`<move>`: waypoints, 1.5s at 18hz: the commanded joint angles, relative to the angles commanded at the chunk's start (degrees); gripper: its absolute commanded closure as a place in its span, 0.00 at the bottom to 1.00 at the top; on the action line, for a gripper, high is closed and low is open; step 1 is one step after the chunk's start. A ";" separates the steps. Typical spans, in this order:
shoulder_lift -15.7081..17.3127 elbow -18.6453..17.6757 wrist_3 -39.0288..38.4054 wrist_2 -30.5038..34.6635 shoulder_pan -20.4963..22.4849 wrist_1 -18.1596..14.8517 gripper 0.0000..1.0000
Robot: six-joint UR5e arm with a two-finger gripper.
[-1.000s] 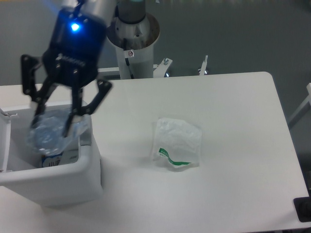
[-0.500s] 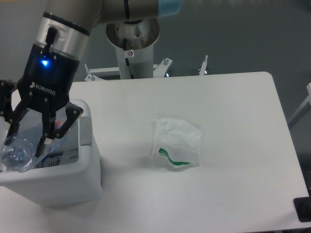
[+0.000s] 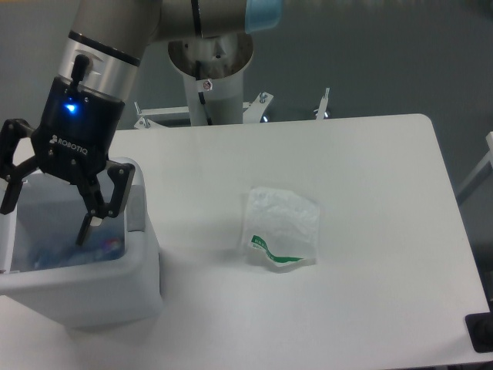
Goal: Place the trash in the trash can
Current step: 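Move the open gripper back over the clear plastic bag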
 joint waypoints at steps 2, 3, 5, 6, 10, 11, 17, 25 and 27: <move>2.82 -6.40 1.05 0.18 6.34 -0.97 0.00; 3.78 -9.91 1.66 0.61 8.28 -1.06 0.00; 4.15 -15.37 4.99 3.41 12.06 -1.15 0.00; 4.15 -17.23 6.58 5.86 13.12 -1.23 0.00; 1.87 -21.37 8.96 14.66 14.18 -2.46 0.00; 0.38 -21.72 10.18 16.16 14.19 -2.55 0.00; -7.09 -24.45 12.92 22.76 13.92 -2.46 0.00; -11.49 -24.63 12.57 23.91 13.39 -1.94 0.00; -11.85 -24.45 12.48 23.82 12.26 -1.85 0.00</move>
